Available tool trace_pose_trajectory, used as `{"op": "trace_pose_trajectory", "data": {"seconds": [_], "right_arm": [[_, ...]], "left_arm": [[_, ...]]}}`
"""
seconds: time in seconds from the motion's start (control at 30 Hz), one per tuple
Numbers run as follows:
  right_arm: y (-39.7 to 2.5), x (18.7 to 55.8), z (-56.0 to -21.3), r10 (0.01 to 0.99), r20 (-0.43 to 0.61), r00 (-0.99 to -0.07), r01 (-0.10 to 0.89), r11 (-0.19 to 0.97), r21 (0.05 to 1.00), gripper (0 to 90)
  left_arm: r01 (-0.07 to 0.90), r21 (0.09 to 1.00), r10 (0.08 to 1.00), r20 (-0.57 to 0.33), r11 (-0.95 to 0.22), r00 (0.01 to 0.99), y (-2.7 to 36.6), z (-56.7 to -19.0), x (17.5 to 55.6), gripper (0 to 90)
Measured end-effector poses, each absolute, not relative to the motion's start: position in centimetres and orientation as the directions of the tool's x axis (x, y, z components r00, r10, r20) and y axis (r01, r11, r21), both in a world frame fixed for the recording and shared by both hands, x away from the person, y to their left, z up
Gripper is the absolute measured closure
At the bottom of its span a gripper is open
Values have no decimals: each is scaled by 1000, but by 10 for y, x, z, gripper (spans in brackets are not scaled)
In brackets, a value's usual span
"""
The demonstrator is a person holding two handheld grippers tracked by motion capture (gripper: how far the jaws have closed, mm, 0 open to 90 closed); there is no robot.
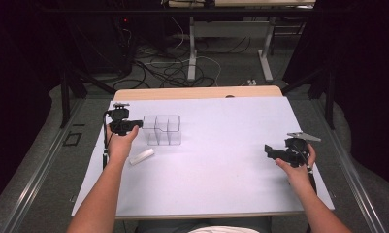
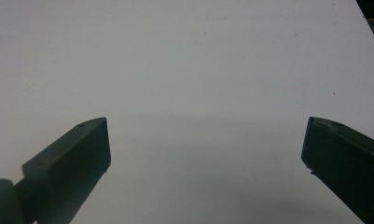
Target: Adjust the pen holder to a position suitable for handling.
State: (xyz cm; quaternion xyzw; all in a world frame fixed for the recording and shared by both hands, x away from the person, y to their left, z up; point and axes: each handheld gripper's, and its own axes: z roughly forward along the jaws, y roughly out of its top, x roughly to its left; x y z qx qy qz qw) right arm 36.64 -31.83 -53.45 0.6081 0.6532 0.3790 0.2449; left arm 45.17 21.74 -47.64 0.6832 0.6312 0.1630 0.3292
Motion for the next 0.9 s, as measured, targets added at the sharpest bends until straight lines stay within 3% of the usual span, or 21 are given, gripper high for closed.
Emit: {"op": "trace_pose_trajectory", "data": {"seconds": [0.47, 0.9], "right_arm": [[-317, 367, -535, 977, 156, -146, 614, -34, 788, 19], [-315, 368, -537, 976, 160, -145, 618, -37, 785, 28]], "left_arm": [[744, 666, 969, -154, -44, 195, 209, -477, 450, 895], [750, 660, 965, -162, -48, 204, 207, -477, 450, 900]]}}
